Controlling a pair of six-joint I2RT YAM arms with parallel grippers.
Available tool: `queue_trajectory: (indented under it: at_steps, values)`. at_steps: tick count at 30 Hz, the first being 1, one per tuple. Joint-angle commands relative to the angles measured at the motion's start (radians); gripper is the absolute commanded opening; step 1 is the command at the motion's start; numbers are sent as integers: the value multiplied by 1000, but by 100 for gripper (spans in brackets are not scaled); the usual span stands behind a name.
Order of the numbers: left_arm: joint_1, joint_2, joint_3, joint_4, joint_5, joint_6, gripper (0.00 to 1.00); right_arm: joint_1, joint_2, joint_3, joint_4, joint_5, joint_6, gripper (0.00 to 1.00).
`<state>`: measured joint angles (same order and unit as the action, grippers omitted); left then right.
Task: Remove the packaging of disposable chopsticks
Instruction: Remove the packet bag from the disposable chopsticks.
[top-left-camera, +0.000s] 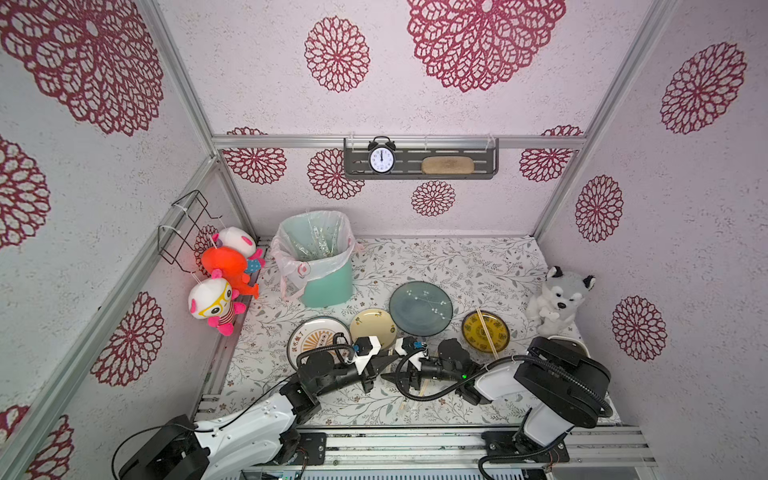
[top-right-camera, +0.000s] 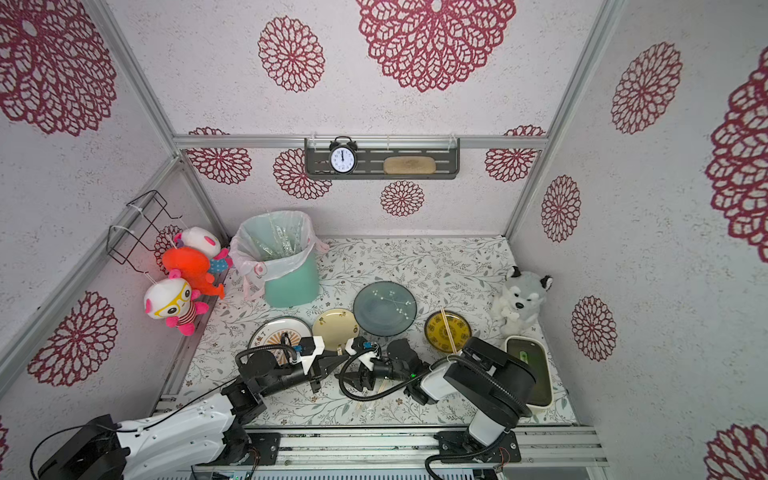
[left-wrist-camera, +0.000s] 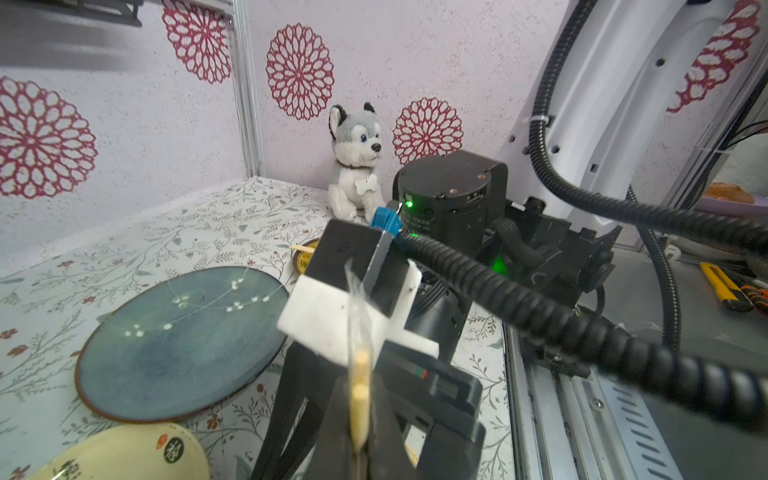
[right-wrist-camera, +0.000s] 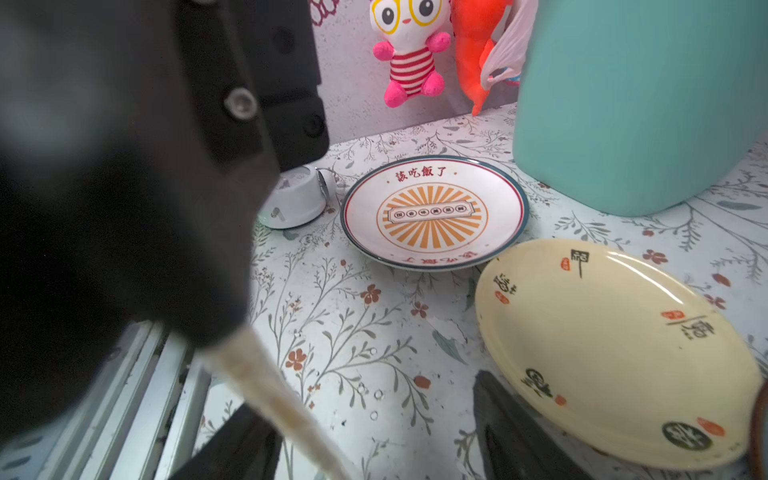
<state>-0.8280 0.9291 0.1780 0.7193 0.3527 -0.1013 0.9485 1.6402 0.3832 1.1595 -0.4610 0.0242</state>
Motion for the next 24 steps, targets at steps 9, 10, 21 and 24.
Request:
queue_trajectory:
  at_steps: [9, 10, 21, 24]
  values:
    - [6, -157, 38, -136, 37, 7, 0, 8, 8, -42, 146, -7, 6, 21]
    - [6, -152, 38, -133, 36, 7, 0, 8, 6, -42, 141, -10, 7, 17]
    - [13, -152, 55, -134, 41, -13, 7, 9, -50, -86, 98, 9, 17, 0]
    - [49, -124, 65, -80, 111, -69, 47, 8, -99, -96, 46, 28, 2, 0]
